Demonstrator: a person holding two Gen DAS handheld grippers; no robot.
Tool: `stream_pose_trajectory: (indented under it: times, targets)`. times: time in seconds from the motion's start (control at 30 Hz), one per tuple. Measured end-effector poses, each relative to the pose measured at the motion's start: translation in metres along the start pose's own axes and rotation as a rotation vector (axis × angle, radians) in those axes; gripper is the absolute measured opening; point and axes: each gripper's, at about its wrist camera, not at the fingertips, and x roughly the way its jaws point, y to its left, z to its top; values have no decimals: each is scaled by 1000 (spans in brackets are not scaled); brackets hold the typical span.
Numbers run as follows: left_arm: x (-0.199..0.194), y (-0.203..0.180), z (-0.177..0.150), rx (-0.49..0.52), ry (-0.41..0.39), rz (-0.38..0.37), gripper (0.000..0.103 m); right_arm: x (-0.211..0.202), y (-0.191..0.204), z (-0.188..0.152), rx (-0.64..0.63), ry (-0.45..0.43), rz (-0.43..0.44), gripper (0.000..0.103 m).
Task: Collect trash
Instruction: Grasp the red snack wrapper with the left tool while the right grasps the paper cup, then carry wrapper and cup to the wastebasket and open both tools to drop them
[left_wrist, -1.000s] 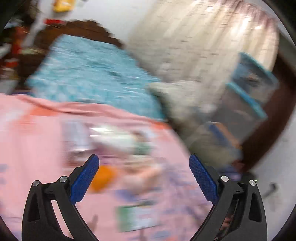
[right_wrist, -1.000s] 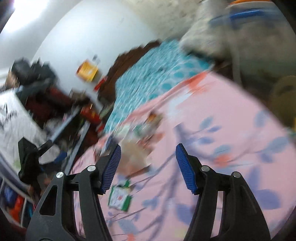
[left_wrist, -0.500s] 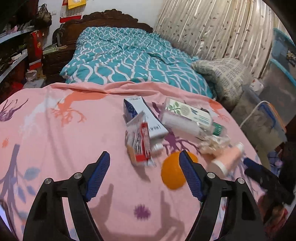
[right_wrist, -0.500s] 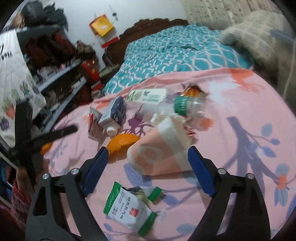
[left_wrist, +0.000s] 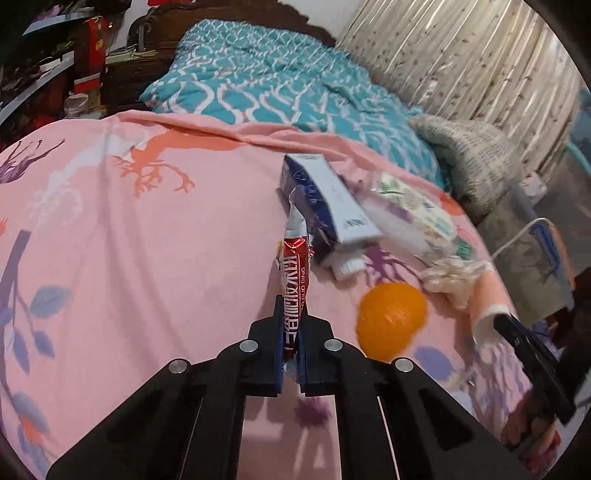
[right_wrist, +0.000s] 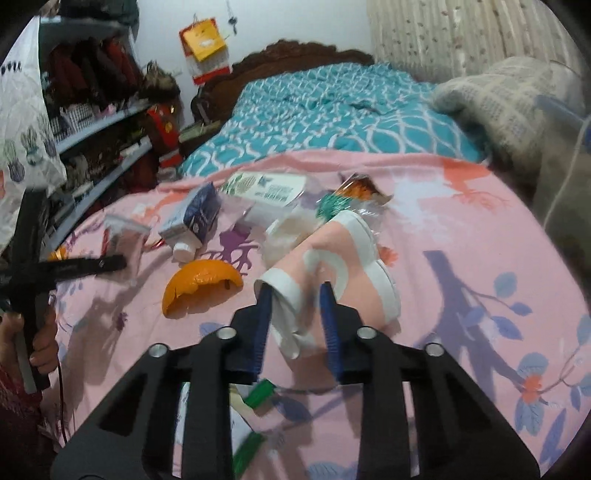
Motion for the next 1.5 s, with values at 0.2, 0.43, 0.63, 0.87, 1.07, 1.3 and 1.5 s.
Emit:
stream_pose_trajectory:
  times: [0.2,0.43,0.63,0.87,1.07,1.3,1.5]
  targets:
    - [-41,-35,-17,69,-40,-184,5,-40,-23,-24,77,-50,-10,25]
    - [-42,-112,-27,208,27,-382,5,-101,-63,-72,170,-95,-66,23]
    - [-6,-201,-33,308,146,-510,5,-136,-112,-83,258,-188,-165,22]
    - [59,-340,-46,452,301,-597,5,-162,-181,-86,335,-267,-274,22]
    - [115,-461,-68,581,400,-628,5,-184,-264,-102,466,-272,-331,22]
    - [158,-540,-94,655,449,-620,8,-188,-324,-117,574,-263,-363,26]
    - [158,-547,-90,621,380,-584,60,-194,-332,-120,603,-314,-394,70]
